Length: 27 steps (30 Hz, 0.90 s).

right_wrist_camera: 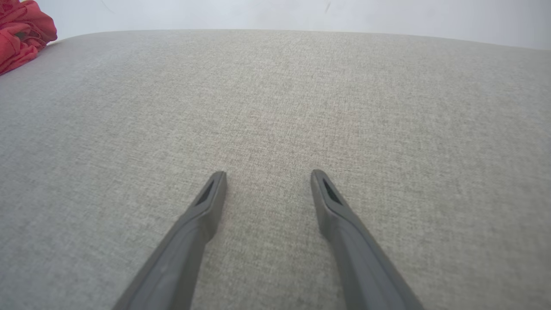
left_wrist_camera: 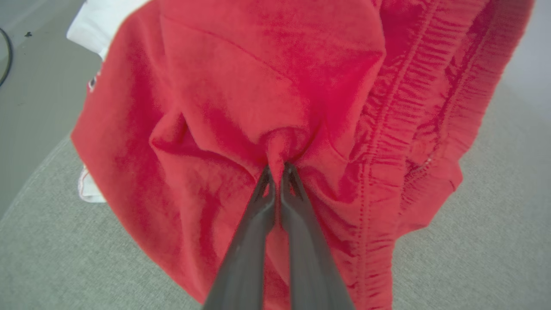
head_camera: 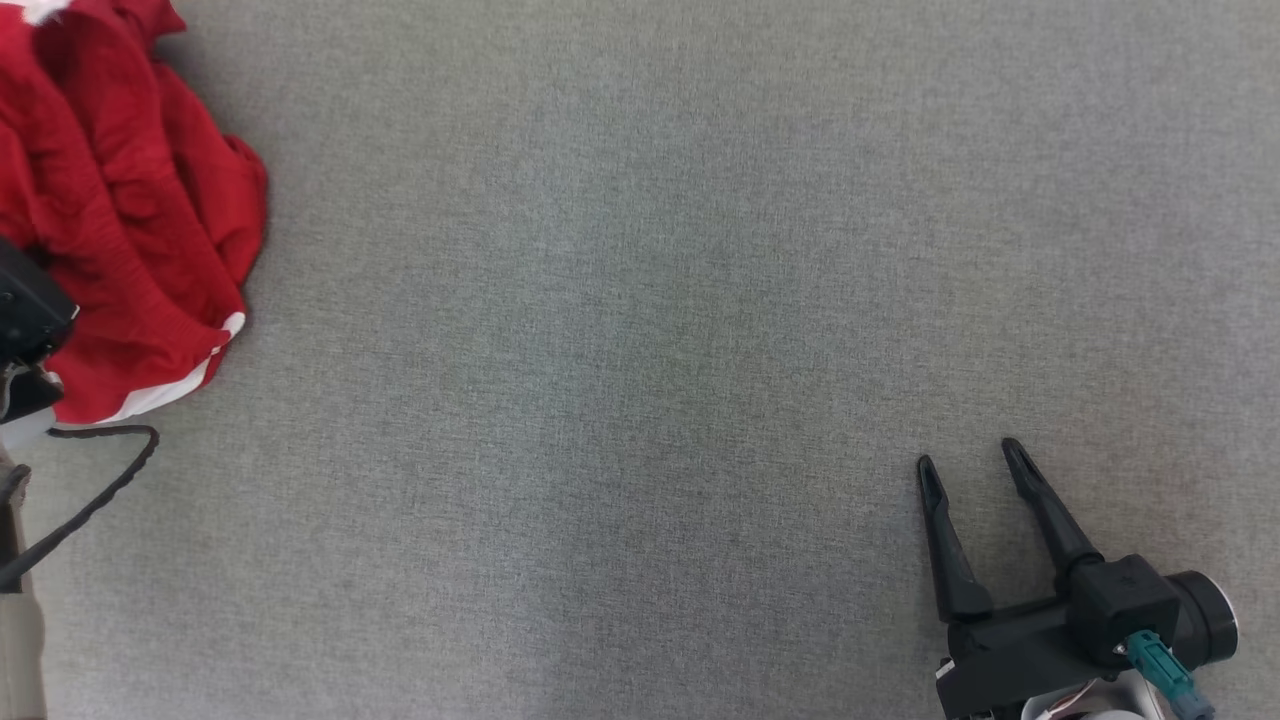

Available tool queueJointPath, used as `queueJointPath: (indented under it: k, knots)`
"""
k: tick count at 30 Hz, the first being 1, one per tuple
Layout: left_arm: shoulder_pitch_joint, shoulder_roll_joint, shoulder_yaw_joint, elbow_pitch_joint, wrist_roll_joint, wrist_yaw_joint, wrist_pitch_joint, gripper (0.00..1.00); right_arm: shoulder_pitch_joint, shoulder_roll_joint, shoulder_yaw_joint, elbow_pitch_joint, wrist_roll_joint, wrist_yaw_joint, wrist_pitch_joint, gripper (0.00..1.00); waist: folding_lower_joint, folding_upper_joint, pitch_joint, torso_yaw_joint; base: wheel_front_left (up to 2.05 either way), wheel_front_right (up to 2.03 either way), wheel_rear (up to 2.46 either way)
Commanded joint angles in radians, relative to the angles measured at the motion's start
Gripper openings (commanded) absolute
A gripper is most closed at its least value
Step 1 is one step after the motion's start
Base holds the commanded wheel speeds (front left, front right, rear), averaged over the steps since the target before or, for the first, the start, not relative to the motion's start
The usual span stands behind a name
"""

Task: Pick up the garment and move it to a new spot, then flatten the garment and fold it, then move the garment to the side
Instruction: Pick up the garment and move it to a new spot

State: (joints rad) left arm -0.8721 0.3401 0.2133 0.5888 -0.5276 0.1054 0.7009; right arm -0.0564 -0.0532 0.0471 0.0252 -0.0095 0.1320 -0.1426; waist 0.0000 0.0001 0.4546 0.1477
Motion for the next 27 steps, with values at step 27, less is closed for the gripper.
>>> queueJointPath:
  k: [27]
  knots:
    - [-0.092,0.031,-0.166,-0.302,0.064,-0.067,0.065,0.00,0.029,0.003,0.026,0.243,0.193,-0.002,-0.119,1.00,0.0000,-0.0001,-0.423,-0.012,0.00,0.00,0.00]
